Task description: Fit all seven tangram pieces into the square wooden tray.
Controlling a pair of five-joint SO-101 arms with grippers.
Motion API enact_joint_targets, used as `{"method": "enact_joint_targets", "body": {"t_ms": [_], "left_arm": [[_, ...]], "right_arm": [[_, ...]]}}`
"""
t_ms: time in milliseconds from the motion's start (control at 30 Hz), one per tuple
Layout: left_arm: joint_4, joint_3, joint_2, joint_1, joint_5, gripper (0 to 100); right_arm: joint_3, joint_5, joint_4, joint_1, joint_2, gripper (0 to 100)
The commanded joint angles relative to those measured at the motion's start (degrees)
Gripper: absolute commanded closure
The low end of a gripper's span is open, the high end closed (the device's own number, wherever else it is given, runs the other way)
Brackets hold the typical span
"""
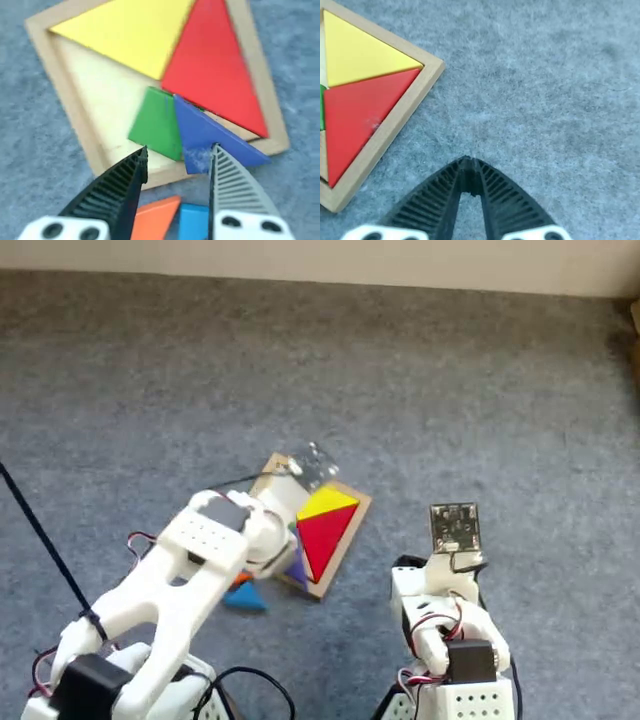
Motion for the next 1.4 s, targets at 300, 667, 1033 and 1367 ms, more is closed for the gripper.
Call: {"method": "enact_joint_targets", "body": {"t_ms": [300,667,1033,1367], "left_arm": [[-0.44,-1.19,1.98,-12.35,-5.71,80],[-0.7,-1.19,2.07,-18.95,-11.43,80],[5.1,-7.78,-2.86,-18.24,-11.08,80],[6.77,-4.35,-7.43,-7.43,-5.27,80]], "right_arm": [[6.73,-0.18,0.31,0.66,-0.57,99.3],[6.73,-0.18,0.31,0.66,-0.57,99.3],[6.73,-0.18,0.31,0.66,-0.57,99.3],[6.73,-0.18,0.22,0.66,-0.57,99.3]]}}
